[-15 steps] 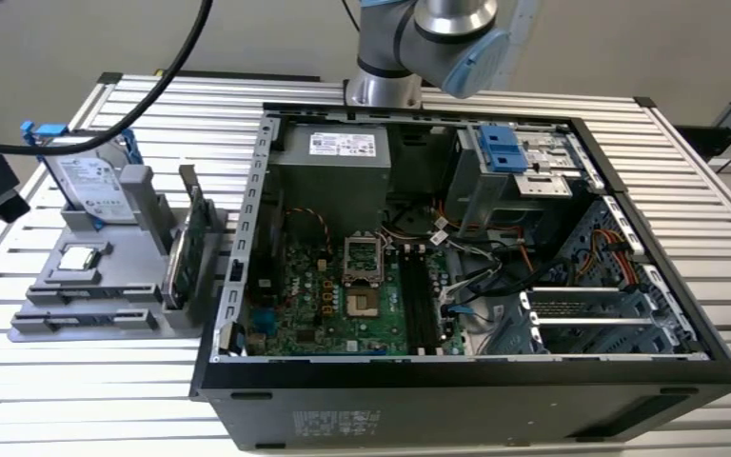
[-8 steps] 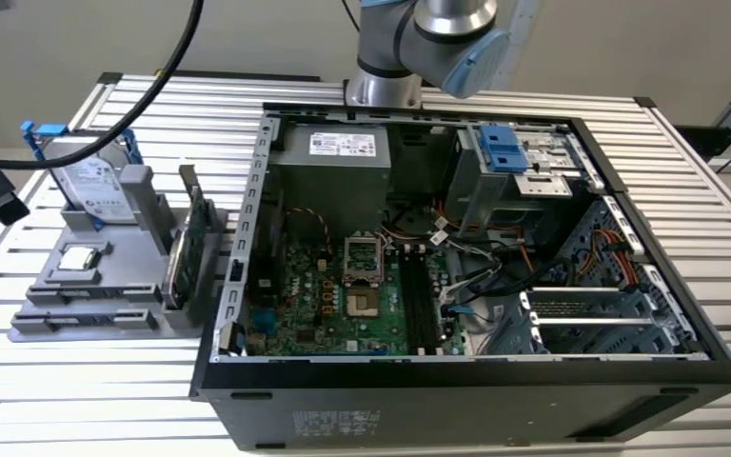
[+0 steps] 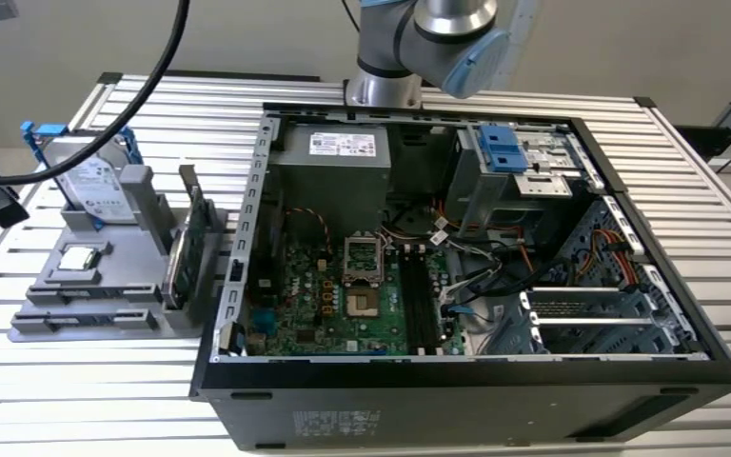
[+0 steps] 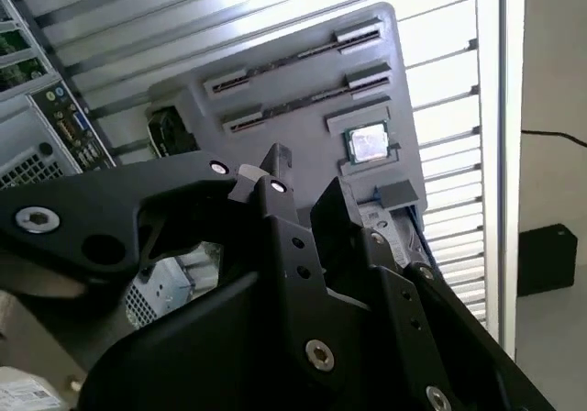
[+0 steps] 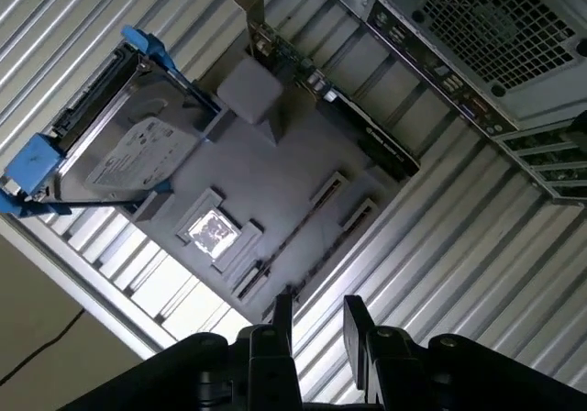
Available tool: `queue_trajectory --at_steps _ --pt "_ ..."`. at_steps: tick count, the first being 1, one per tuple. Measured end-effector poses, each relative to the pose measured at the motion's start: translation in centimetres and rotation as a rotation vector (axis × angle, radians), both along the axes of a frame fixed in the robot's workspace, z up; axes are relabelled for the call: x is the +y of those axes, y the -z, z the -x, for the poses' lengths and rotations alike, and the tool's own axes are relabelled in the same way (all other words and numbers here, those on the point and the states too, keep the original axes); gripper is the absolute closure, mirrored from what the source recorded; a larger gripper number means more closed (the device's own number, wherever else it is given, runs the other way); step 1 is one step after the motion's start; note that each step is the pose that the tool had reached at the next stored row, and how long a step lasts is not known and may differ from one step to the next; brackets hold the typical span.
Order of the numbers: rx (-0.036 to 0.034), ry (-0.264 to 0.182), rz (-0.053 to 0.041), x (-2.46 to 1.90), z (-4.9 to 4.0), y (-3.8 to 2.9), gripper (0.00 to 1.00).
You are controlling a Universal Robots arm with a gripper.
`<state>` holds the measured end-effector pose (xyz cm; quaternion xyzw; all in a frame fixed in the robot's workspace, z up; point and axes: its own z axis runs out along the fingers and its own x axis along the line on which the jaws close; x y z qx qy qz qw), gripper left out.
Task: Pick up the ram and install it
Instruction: 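Pick up the ram and move it above insertion slot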
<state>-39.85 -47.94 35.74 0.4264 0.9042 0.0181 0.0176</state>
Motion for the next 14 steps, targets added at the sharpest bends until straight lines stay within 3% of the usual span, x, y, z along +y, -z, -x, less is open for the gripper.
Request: queue_trajectory --at_steps 14 --pt "0.0000 0.212 0.0000 0.00 0.00 0.26 0.00"
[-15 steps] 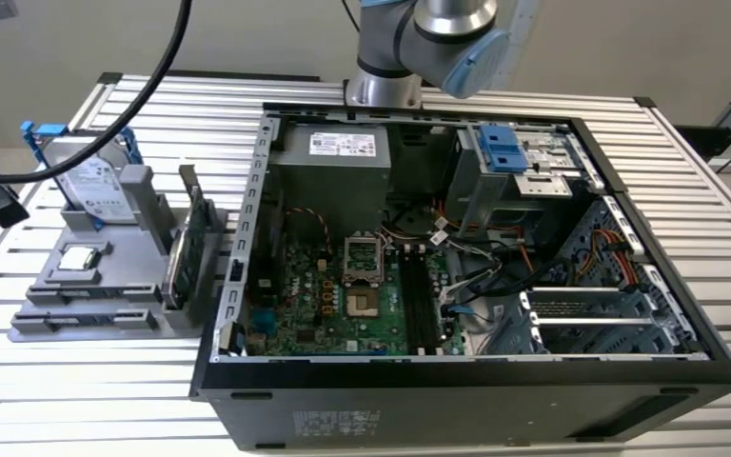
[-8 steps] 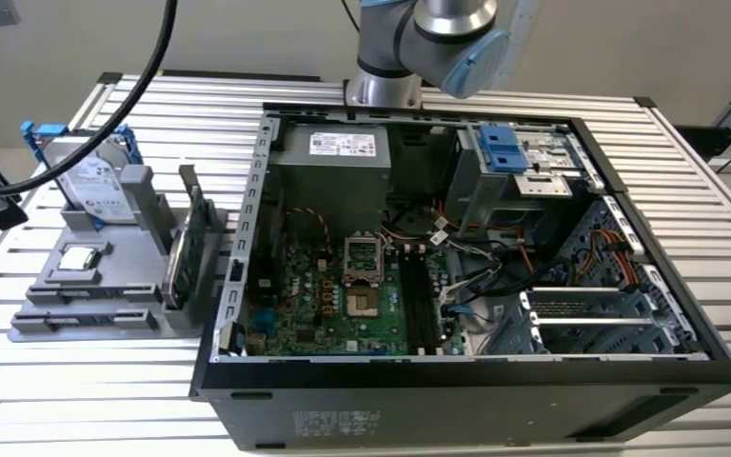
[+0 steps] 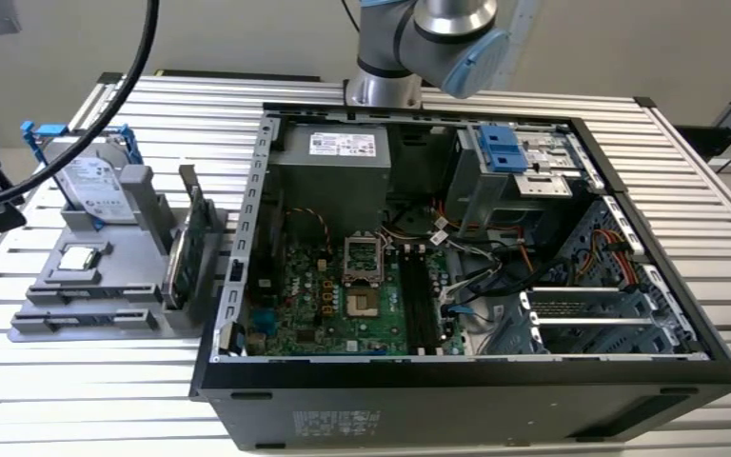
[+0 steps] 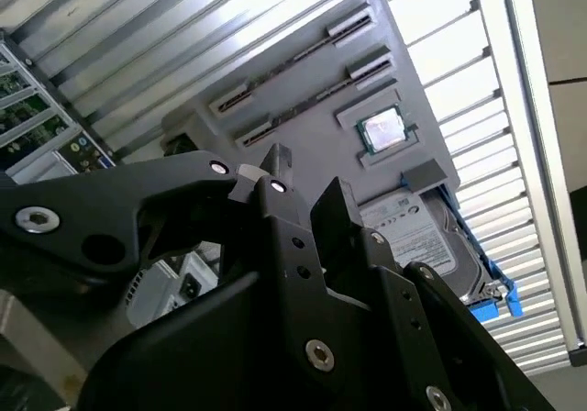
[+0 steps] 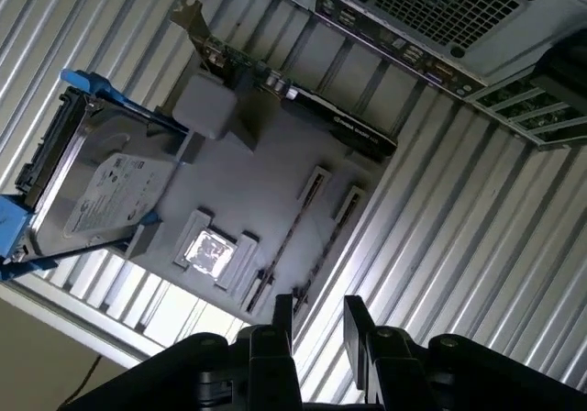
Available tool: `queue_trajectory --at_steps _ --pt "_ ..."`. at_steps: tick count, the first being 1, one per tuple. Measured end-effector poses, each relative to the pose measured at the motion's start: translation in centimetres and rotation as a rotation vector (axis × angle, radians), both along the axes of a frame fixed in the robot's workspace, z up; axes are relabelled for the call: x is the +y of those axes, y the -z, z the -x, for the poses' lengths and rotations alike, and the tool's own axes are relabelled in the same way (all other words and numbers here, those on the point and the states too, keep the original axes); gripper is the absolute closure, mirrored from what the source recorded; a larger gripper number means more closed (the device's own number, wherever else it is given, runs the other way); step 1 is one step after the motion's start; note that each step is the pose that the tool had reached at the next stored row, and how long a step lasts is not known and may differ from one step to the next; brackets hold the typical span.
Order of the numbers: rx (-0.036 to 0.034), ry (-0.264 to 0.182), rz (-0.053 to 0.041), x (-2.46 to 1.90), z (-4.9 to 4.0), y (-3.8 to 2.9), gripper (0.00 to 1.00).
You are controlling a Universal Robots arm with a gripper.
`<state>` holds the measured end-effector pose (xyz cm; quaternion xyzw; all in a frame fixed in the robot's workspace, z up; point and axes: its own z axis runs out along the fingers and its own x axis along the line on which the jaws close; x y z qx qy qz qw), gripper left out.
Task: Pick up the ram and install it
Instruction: 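Pick up the ram and move it above insertion slot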
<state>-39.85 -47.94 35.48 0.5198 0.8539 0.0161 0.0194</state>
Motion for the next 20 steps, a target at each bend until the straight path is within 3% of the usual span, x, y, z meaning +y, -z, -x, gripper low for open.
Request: queue_trajectory --at_steps 16,20 --pt "0.0002 0.236 0.0001 0.00 0.00 0.44 0.00" --pt "0.0035 0.295 0.0005 0.00 0.00 0.61 0.00"
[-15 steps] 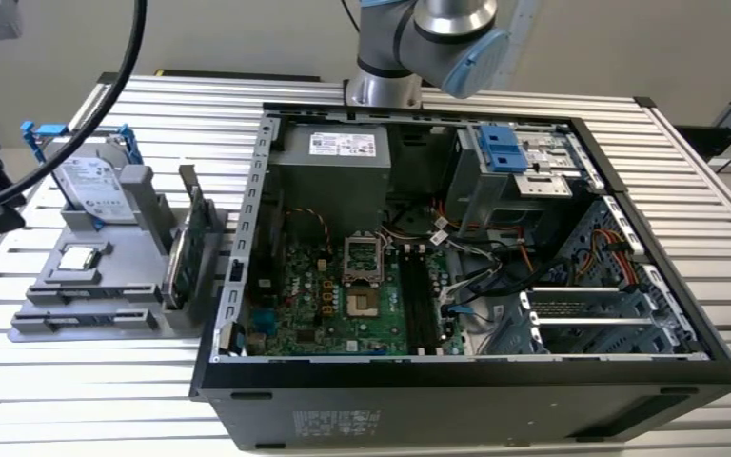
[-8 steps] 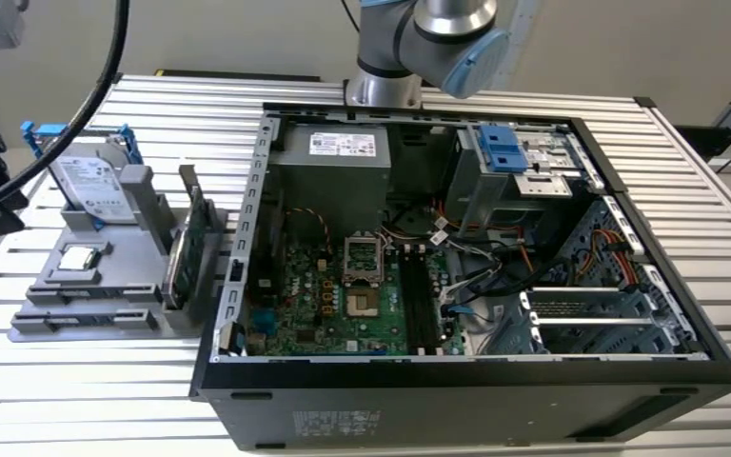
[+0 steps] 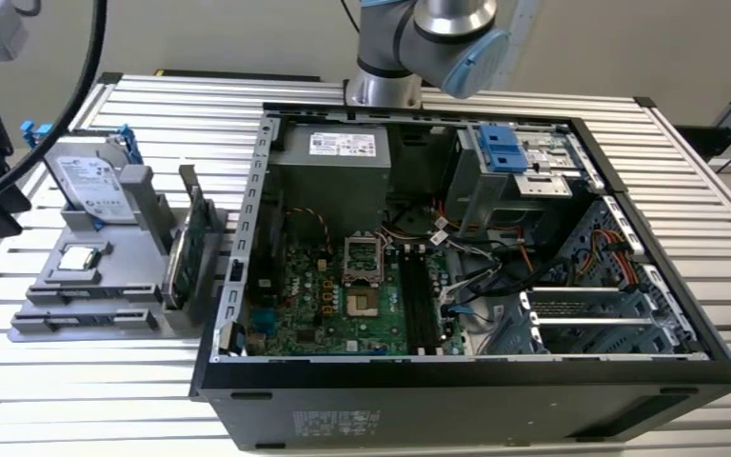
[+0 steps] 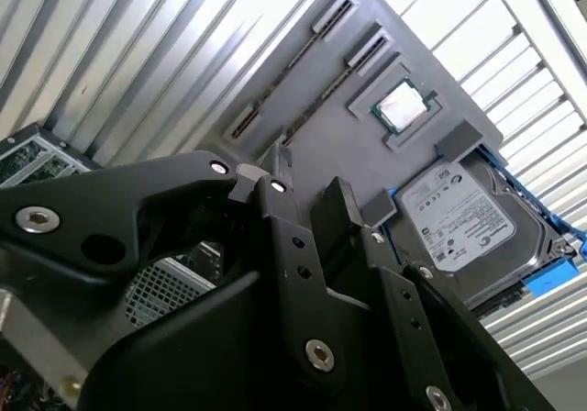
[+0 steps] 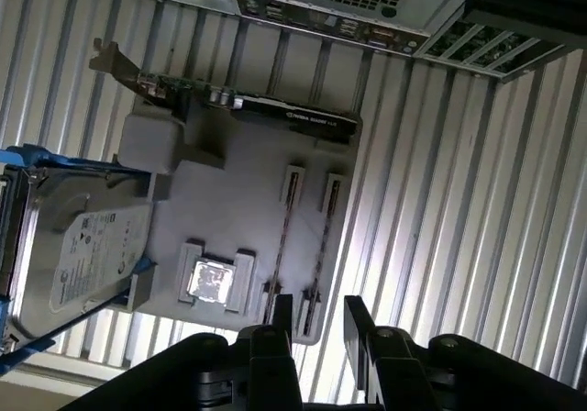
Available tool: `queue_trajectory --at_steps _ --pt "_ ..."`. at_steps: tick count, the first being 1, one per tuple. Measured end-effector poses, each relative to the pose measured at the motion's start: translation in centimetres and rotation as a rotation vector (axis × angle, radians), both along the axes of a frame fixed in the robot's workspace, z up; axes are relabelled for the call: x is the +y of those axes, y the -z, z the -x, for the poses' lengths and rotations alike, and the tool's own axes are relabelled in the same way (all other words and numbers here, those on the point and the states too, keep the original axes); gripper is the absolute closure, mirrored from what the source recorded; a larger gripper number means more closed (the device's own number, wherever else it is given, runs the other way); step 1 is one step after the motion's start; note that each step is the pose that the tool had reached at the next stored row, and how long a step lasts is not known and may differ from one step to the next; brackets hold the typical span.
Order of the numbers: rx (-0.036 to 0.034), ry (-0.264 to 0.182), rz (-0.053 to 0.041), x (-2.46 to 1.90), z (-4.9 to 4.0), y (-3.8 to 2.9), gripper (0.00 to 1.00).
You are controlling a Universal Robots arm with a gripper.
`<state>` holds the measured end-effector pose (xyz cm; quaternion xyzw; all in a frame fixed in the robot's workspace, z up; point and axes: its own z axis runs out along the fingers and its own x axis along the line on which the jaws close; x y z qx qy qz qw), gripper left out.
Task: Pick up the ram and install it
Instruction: 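Pick up the ram and move it above insertion slot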
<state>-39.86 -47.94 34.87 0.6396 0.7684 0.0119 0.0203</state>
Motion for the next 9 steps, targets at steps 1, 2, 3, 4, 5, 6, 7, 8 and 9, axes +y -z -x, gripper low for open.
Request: queue_trajectory --at_steps 1,2,3,4,5,6,7,8,9 --pt "0.0009 0.012 0.0000 0.00 0.00 0.05 0.00" --pt "0.0018 0.025 -0.0001 0.00 0.00 0.12 0.00" --pt "0.0029 0.037 -0.0001 0.00 0.00 0.17 0.00" --pt "0.0043 0.049 -0.0001 0.00 0.00 0.24 0.00" --pt "0.0060 0.060 -0.0001 0.00 0.00 0.30 0.00" --pt "0.0080 0.070 0.0000 0.00 0.00 0.36 0.00" --pt "0.0095 0.080 0.0000 0.00 0.00 0.43 0.00" --pt "0.0098 0.088 -0.0001 0.00 0.00 0.50 0.00" --pt "0.0100 0.095 -0.0001 0.00 0.00 0.55 0.00"
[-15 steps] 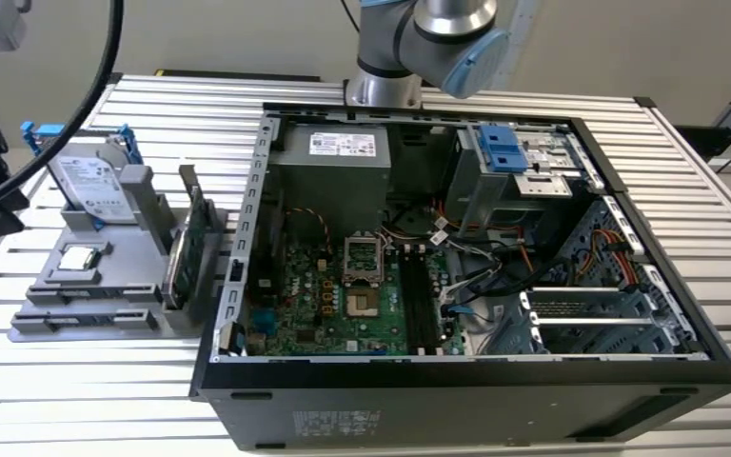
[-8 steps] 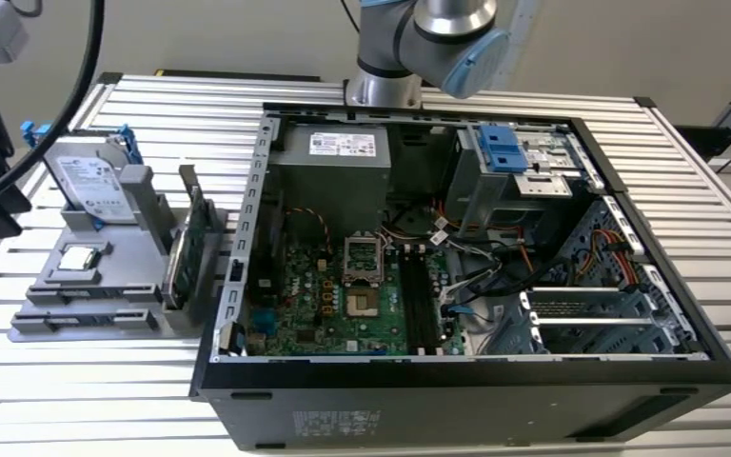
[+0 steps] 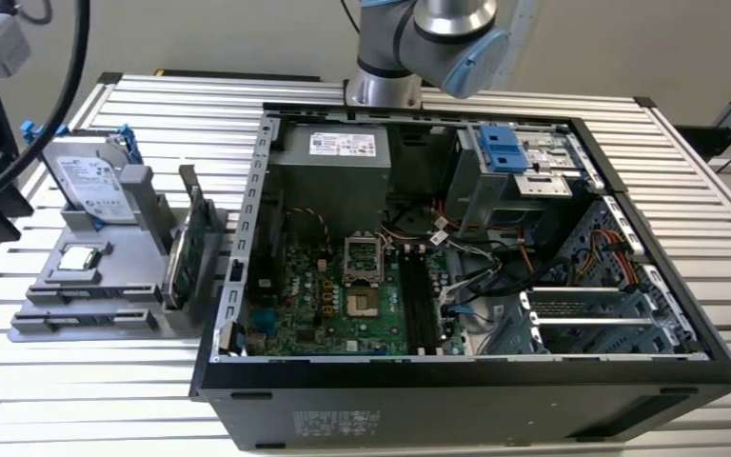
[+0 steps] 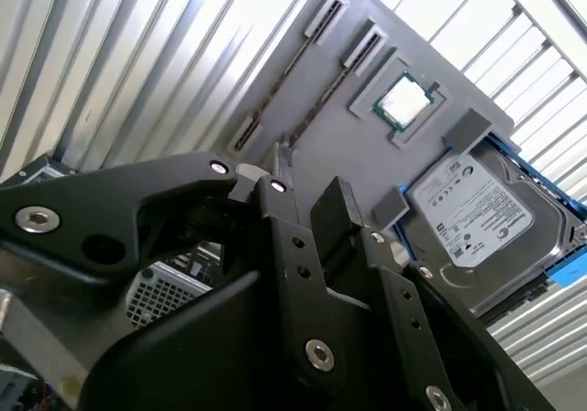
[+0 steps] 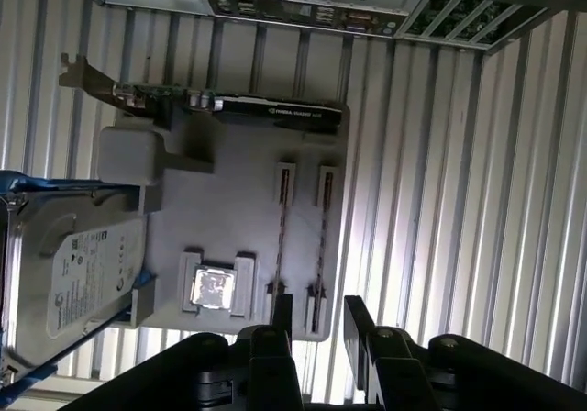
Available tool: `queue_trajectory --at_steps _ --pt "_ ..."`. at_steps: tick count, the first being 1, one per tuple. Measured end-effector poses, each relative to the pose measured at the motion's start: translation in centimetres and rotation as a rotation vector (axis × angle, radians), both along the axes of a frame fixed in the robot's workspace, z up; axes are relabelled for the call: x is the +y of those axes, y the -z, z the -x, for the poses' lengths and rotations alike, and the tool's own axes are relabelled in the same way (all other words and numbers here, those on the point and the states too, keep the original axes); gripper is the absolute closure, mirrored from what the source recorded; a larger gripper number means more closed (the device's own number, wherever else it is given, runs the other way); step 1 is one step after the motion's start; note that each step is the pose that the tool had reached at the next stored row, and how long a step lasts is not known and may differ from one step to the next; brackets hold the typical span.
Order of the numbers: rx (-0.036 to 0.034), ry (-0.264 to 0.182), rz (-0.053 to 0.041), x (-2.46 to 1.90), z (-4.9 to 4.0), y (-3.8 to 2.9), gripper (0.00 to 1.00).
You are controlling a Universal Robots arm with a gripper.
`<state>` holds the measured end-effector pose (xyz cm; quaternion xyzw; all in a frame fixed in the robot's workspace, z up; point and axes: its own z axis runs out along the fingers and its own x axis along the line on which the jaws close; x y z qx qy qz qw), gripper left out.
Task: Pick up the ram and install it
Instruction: 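Pick up the ram and move it above insertion slot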
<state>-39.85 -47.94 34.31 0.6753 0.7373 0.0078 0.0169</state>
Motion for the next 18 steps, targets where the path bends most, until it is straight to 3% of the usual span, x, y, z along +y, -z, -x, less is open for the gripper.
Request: queue_trajectory --at_steps 18 --pt "-0.0001 0.026 0.0001 0.00 0.00 1.56 0.00"
